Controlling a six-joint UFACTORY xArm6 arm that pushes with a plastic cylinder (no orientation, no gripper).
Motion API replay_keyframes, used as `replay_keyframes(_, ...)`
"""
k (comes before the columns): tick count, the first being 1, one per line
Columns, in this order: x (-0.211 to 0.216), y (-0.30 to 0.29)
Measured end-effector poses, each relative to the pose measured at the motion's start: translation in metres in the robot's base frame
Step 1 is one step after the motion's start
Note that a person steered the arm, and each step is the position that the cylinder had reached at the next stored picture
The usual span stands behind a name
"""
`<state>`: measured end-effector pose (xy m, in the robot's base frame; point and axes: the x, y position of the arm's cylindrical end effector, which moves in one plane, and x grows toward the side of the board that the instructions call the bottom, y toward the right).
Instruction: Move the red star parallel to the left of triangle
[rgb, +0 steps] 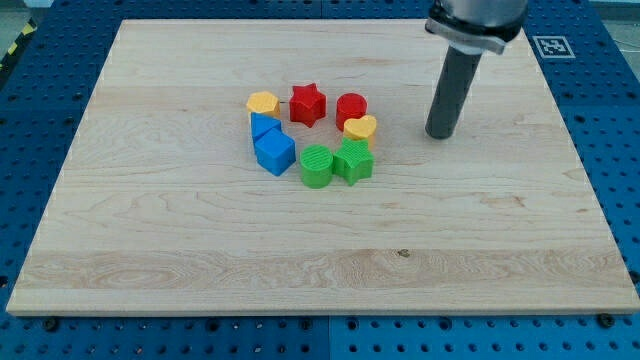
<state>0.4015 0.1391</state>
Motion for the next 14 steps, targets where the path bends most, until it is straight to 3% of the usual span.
replay_keyframes(1, -0.028, -0.01)
replay_keyframes(2, -0.025, -0.045)
replay_keyframes(7, 0.034, -0.129)
replay_keyframes(8, 0.024, -0.154)
replay_keyframes(10, -0.057, -0.157)
replay_keyframes(12, -0.069, -0.129)
replay_keyframes(13, -0.096, -0.119)
replay_keyframes(14, -0.116, -0.14)
